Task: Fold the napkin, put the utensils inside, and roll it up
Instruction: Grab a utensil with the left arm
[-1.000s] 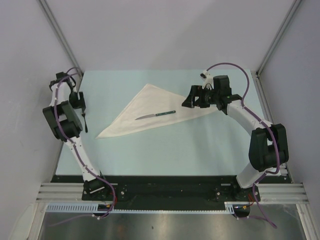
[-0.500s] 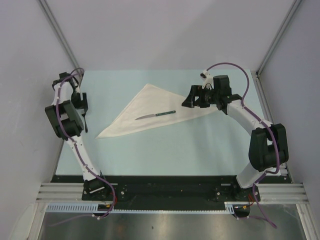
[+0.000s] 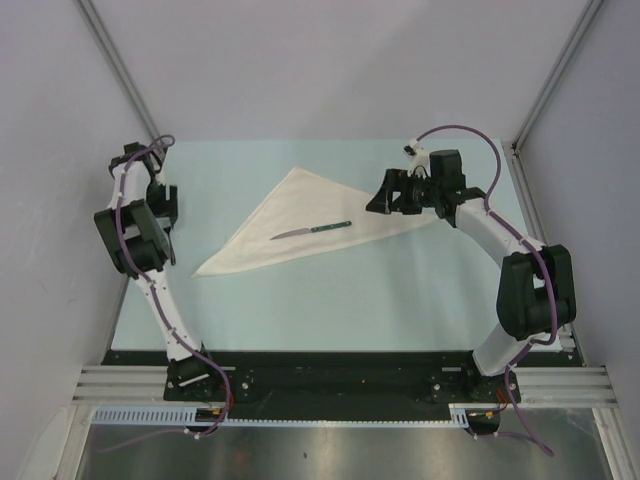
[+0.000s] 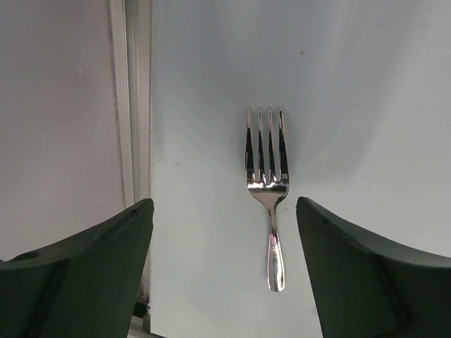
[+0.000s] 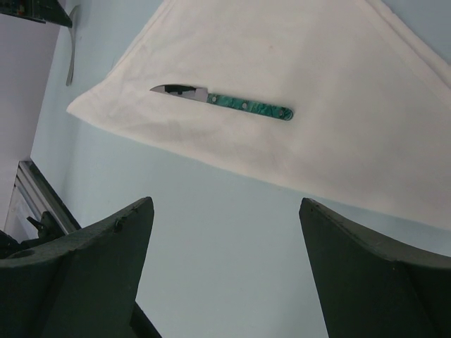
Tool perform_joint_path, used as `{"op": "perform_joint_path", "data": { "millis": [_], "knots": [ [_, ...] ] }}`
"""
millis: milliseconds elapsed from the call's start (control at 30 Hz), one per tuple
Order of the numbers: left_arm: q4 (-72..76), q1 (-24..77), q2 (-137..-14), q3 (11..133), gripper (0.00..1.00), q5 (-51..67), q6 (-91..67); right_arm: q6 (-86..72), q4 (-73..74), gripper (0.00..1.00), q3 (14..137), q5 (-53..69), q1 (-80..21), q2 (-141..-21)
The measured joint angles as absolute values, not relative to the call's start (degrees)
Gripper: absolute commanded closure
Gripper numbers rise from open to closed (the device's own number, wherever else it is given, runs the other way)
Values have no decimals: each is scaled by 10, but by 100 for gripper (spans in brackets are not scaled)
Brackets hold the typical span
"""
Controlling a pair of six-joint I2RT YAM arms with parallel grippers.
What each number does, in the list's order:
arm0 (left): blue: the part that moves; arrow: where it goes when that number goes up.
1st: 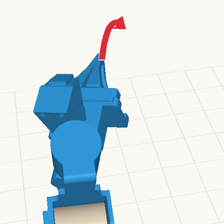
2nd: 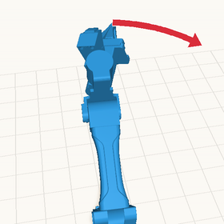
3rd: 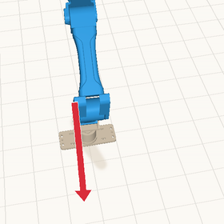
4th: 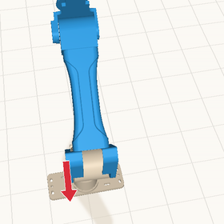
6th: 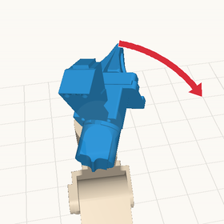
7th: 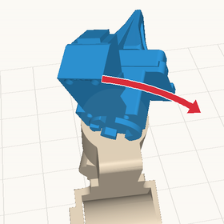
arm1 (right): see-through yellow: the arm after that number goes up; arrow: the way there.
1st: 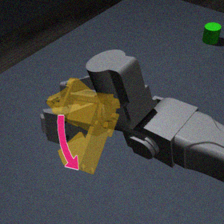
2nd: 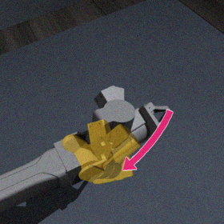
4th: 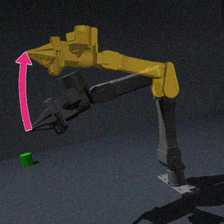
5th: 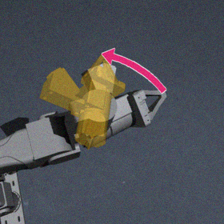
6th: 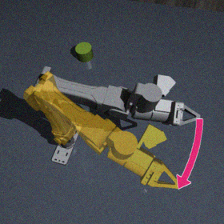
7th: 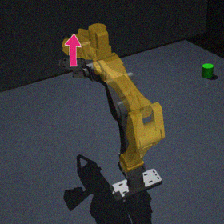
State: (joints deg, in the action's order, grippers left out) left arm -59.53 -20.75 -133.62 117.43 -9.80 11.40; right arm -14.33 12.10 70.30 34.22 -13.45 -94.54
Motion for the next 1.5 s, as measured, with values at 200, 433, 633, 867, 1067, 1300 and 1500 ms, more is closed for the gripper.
{"op": "perform_joint_path", "data": {
  "millis": [200, 433, 633, 867, 1067, 1300, 1500],
  "knots": [
    [-601, -189, -1355, 1173, 15, -133, 137, -146, 121, 11, 703, 350, -130, -951],
    [-606, -176, -1359, 1171, 37, -148, 151, -149, 116, 11, 703, 355, -125, -952],
    [-607, -176, -1359, 1171, 57, -149, 156, -150, 114, 11, 703, 359, -122, -958],
    [-607, -176, -1360, 1170, 73, -149, 157, -150, 113, 11, 703, 359, -121, -961],
    [-606, -176, -1360, 1169, 88, -153, 162, -150, 113, 11, 703, 361, -121, -961],
    [-595, -176, -1352, 1153, 100, -151, 167, -150, 113, 11, 703, 361, -121, -961],
    [-576, -177, -1338, 1141, 100, -112, 170, -150, 112, 11, 703, 361, -121, -961]
  ]
}}
